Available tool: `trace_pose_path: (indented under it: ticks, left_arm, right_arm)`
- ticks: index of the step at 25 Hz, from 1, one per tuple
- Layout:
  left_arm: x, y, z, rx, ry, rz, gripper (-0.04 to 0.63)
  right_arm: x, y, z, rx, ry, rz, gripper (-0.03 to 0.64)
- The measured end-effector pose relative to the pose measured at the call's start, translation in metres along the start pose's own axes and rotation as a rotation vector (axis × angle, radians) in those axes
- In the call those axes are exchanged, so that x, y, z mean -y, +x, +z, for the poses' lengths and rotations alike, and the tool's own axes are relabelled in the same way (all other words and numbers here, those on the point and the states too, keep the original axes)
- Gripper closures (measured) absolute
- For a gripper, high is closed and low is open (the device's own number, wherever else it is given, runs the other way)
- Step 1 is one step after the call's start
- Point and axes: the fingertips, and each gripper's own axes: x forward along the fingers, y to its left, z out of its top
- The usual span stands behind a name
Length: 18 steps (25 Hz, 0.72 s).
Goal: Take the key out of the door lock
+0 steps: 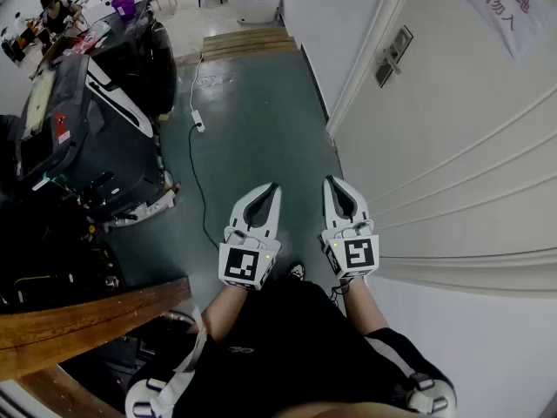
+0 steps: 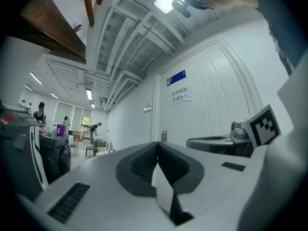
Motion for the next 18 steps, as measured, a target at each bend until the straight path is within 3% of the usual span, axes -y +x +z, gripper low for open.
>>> trace_pose_path:
  ticks: [7, 12, 14, 18]
  left_arm:
    - [0.013, 0.007, -0.005, 0.0, -0.002, 0.018, 0.572]
    - [0.025, 0.016, -0.02, -0.03, -0.007, 0.03, 0.572]
    - [0.03, 0.018, -0.026, -0.039, -0.012, 0.039, 0.571]
    - [0.044, 0.023, -0.038, -0.064, -0.005, 0.066, 0.571]
  right_arm:
    - [0.005, -0.004, -0.004, -0.008, 0.014, 0.042, 0.609]
    - [0.02, -0.009, -0.013, 0.011, 0.137, 0.068, 0.609]
    - [0.024, -0.012, -0.021, 0.002, 0.164, 0.097, 0.539]
    - [0.039, -0.02, -0.039, -0.014, 0.163, 0.124, 0.489]
